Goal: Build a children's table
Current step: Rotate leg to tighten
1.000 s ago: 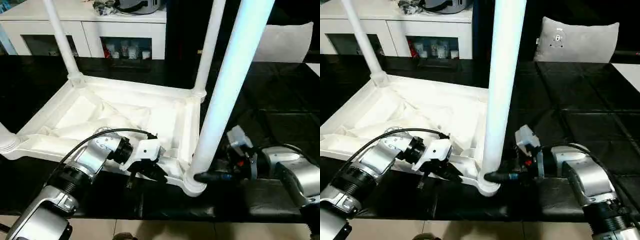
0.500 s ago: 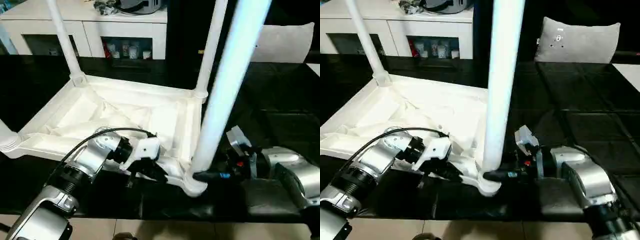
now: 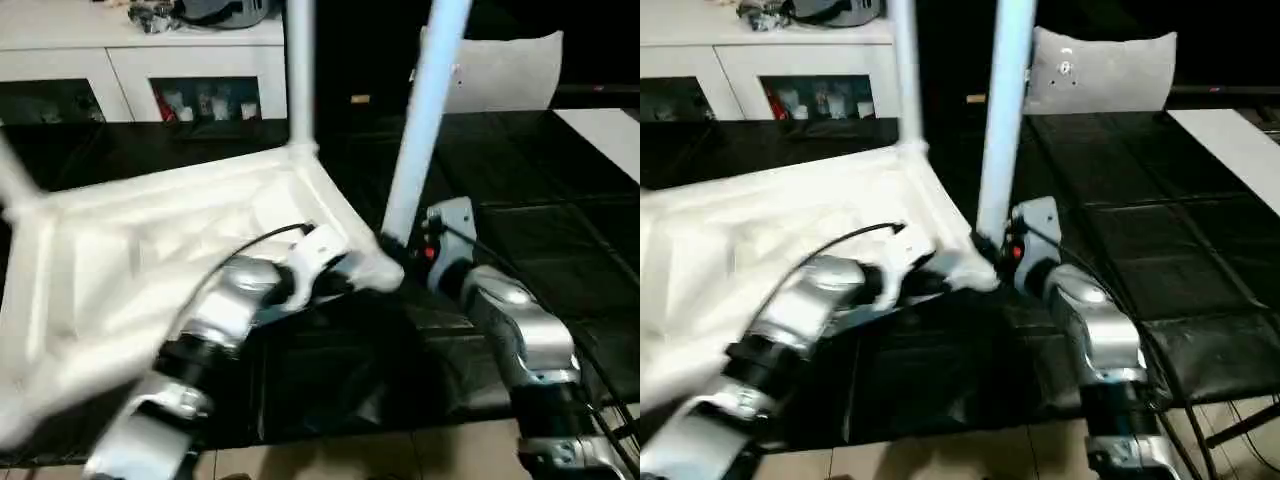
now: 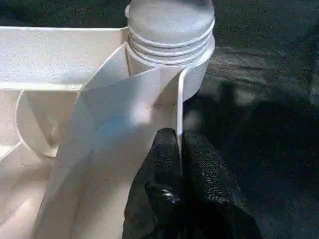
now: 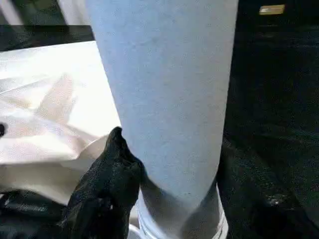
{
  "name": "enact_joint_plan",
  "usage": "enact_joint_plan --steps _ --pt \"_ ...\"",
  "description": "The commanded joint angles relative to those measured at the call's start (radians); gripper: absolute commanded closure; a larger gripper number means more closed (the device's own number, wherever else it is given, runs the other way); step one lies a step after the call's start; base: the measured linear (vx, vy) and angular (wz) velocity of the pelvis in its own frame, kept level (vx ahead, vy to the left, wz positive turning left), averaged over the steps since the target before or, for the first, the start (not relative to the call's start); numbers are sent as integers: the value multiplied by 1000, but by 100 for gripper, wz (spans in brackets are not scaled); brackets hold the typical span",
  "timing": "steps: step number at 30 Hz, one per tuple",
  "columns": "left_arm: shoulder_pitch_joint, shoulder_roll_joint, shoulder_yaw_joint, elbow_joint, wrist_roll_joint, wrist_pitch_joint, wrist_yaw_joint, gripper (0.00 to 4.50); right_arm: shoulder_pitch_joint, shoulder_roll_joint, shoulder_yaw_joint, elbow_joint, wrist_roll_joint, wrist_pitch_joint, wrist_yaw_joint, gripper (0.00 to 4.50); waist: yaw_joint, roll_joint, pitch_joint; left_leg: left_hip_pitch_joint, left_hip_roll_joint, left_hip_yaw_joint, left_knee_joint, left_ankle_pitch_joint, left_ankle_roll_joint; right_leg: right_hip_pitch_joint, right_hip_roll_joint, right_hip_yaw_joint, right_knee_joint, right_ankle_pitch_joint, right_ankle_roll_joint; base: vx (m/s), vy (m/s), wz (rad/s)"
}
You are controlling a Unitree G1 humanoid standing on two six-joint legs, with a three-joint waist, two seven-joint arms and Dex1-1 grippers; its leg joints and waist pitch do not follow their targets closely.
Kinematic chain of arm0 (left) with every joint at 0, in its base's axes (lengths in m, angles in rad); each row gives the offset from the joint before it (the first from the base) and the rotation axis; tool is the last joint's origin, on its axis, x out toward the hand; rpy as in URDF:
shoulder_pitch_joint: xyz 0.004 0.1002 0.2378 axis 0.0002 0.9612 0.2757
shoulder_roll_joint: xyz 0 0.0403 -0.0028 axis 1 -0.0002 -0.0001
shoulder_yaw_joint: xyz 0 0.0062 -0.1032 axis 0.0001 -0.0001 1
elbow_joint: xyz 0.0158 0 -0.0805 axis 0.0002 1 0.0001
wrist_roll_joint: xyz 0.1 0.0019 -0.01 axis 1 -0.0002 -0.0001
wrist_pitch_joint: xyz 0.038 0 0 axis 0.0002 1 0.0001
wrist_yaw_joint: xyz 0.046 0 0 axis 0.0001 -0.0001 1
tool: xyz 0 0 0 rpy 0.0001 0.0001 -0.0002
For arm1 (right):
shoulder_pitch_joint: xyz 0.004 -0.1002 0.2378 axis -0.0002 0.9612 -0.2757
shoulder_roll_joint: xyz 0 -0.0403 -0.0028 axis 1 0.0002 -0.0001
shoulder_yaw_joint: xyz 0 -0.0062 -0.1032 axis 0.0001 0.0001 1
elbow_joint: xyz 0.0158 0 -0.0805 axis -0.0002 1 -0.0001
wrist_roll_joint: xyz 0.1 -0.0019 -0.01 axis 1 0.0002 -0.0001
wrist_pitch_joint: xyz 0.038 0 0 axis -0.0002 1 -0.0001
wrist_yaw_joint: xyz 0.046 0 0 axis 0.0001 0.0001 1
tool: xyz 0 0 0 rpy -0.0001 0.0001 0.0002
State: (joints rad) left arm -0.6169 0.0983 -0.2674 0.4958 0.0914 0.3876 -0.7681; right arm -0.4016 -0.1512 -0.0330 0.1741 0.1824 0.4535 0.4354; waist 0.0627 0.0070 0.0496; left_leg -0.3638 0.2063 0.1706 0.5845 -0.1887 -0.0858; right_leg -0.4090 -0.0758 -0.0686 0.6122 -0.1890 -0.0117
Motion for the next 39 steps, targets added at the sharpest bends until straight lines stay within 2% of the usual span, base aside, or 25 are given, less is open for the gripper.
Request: enact_joint_plan --steps 1,3,4,5,7,9,11,13,14,17,20,23,27,31,34,36,37,38,39 --pt "-43 -45 15 -45 -24 -42 34 450 -1 54 64 -4 22 -12 34 197 11 -11 -78 -4 8 0 -47 6 74 70 -52 44 -51 44 -222 0 0 0" --pt "-36 -26 -3 -53 -23 -58 1 450 3 46 47 -13 38 -34 51 181 13 -11 -81 -6 8 0 -43 26 96 73 -53 44 -45 100 -240 0 0 0" --pt "-36 -26 -3 -53 -23 -58 1 450 3 46 47 -13 38 -34 51 181 16 -6 -81 -6 8 -1 -43 30 102 73 -53 44 -43 112 -245 0 0 0" --pt "-31 -15 -8 -57 -20 -66 -14 450 6 40 41 -17 38 -39 59 161 14 -8 -79 -5 9 1 -43 20 110 71 -52 43 -44 117 -252 0 0 0" --pt "-25 3 -11 -57 -18 -70 -36 450 14 16 43 -25 39 -54 97 148 14 -6 -74 -1 11 3 -47 -48 100 70 -55 43 -54 29 -249 0 0 0" --pt "-22 19 -16 -54 -20 -83 -52 450 20 -11 48 -25 37 -72 125 129 14 -7 -71 -1 12 2 -50 -75 84 71 -56 43 -60 -27 -236 0 0 0" --pt "-19 37 -22 -49 -22 -100 -74 450 28 -40 54 -27 44 -94 171 108 16 -8 -72 -1 13 2 -50 -86 74 72 -56 44 -63 -49 -226 0 0 0" --pt "-16 76 -34 -30 -26 -167 -139 450 42 -95 48 -32 63 -115 266 93 17 -7 -71 -2 13 1 -50 -91 72 71 -56 44 -63 -55 -222 0 0 0" --pt "-17 95 -39 -17 -28 -198 -172 450 47 -125 47 -35 72 -121 313 93 17 -8 -71 -2 13 2 -49 -93 75 71 -56 45 -62 -52 -219 0 0 0" --pt "-22 140 -48 12 -42 -256 -273 450 59 -211 49 -32 92 -145 456 56 22 -8 -72 -1 13 2 -47 -91 86 69 -55 44 -59 -30 -229 0 0 0" --pt "-28 179 -71 30 -49 -298 -374 450 67 -277 57 -32 120 -146 583 36 32 -6 -70 5 18 4 -48 -118 88 65 -57 45 -61 -60 -232 0 0 0" --pt "-35 205 -96 46 -47 -333 -439 450 73 -322 77 -30 134 -152 669 36 38 -7 -69 5 21 3 -49 -120 86 64 -57 44 -60 -70 -239 0 0 0" --pt "-51 237 -127 81 -56 -400 -559 450 82 -387 120 -27 162 -157 825 36 55 -8 -70 6 23 5 -47 -121 87 64 -60 43 -57 -70 -246 0 0 0" --pt "-51 257 -150 79 -62 -441 -654 450 80 -411 146 -15 183 -144 928 51 62 -10 -67 6 25 4 -48 -148 82 62 -63 43 -63 -132 -235 0 0 0" --pt "-50 264 -159 80 -62 -457 -678 450 77 -419 159 -5 185 -142 959 86 71 -11 -66 8 27 3 -51 -153 67 60 -66 42 -67 -182 -220 0 0 0" --pt "-50 269 -164 85 -61 -468 -691 450 75 -426 173 -1 189 -136 980 96 75 -10 -67 12 28 4 -51 -154 63 56 -66 43 -67 -185 -221 0 0 0" --pt "-50 271 -164 86 -62 -472 -695 450 76 -428 178 -1 190 -138 986 109 76 -10 -67 10 28 3 -51 -152 62 58 -65 44 -66 -180 -222 0 0 0" --pt "-48 272 -164 85 -64 -475 -699 450 77 -426 183 0 191 -140 990 123 77 -15 -67 9 28 3 -51 -147 62 58 -65 43 -64 -173 -221 0 0 0" --pt "-47 272 -164 85 -64 -477 -702 450 76 -426 184 1 192 -139 994 134 77 -15 -67 8 28 2 -51 -144 62 59 -65 43 -63 -174 -219 0 0 0"
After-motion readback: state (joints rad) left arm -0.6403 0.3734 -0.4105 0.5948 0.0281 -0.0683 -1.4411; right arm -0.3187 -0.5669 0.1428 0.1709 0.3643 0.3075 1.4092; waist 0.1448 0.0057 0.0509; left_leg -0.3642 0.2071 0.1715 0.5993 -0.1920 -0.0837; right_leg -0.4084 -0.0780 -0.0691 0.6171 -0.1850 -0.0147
